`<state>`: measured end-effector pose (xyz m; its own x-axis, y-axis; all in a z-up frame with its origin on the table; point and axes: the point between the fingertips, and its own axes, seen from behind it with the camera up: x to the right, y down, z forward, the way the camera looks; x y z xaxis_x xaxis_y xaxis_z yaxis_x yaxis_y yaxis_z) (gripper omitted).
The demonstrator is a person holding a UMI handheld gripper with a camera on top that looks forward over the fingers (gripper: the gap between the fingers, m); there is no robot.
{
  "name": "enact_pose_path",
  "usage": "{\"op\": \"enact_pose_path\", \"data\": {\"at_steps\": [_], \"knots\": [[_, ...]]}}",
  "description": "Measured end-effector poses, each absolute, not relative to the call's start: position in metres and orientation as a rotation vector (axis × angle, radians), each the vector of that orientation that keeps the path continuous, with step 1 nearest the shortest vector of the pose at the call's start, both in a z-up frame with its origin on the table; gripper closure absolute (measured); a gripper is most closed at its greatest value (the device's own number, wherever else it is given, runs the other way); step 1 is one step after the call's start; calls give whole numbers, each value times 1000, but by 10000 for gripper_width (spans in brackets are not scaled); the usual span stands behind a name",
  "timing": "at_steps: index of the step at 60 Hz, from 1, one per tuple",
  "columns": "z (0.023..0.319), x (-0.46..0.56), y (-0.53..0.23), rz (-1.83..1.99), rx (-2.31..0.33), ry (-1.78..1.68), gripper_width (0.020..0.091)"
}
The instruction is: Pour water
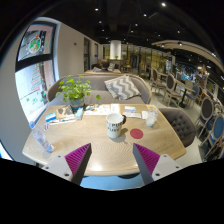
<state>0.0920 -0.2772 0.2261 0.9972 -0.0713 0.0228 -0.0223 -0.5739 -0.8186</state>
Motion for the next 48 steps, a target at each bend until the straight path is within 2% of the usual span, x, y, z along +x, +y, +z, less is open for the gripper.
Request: {"op": "enact_pose_path", "data": {"at_steps": [21,36,48], "knots": [[181,6,-307,-97,-2265,57,252],[142,-131,-324,64,-2274,12,249],[121,-236,-287,160,-2209,-91,245]]}}
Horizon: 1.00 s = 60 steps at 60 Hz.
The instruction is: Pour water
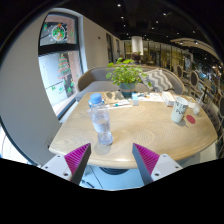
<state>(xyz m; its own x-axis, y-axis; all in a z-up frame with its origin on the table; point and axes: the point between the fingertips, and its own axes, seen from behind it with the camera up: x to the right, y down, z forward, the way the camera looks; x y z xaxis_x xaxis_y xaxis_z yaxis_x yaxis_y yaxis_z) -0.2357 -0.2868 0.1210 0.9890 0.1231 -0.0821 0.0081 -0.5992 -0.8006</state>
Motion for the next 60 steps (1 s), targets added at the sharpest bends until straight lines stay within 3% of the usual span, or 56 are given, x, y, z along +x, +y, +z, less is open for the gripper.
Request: {"op": "enact_pose_path", "data": {"at_steps": [11,22,29,35,52,57,58,60], "knots": [[108,-272,-216,111,-2117,-90,245],[76,-286,-165,98,-2097,-45,268],[69,-287,-147,85,-2065,-29,413],[67,-291,-139,107,-2041,-40,613],[70,-290,-134,153,-2051,-48,776],[81,-290,-131,168,-2046,-54,775],[85,-291,-130,172,-2043,-59,809],[93,-292,-129,176,-2033,-59,811]]}}
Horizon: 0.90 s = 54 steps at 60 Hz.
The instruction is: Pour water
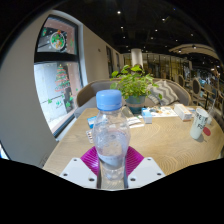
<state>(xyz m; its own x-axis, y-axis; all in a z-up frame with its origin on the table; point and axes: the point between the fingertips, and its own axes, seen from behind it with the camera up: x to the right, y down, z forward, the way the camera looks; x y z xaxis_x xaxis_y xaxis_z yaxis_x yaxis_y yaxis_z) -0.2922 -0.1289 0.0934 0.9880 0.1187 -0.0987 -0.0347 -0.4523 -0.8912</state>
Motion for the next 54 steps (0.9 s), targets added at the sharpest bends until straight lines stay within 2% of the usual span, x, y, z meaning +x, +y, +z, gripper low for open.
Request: {"op": "enact_pose_path", "data": {"at_steps": [7,24,33,42,54], "knots": [[135,-294,-121,265,-1995,-53,810],[277,-241,-78,852,-1839,285,812],[318,-171,-42,1257,-1678,621,815],[312,-92,-9,1512,-1507,901,817],[270,-23,15,1755,-1313,1219,816]]}}
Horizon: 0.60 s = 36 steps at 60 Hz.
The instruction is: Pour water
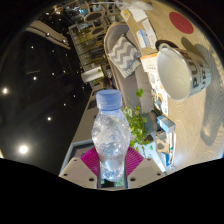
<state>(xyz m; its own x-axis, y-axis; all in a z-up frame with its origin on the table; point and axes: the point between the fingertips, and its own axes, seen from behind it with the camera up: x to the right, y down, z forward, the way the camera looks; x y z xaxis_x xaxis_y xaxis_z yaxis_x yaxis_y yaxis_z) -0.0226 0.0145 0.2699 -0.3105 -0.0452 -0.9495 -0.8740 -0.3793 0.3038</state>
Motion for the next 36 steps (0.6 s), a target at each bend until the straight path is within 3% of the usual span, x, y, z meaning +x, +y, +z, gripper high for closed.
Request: {"op": "enact_pose_path", "data": {"at_steps": [16,29,36], "knots": [[225,6,20,1965,-1126,1524,817],[226,-6,13,1945,-1247,1479,815],[248,-9,1,1834,-1412,1290,817]]}}
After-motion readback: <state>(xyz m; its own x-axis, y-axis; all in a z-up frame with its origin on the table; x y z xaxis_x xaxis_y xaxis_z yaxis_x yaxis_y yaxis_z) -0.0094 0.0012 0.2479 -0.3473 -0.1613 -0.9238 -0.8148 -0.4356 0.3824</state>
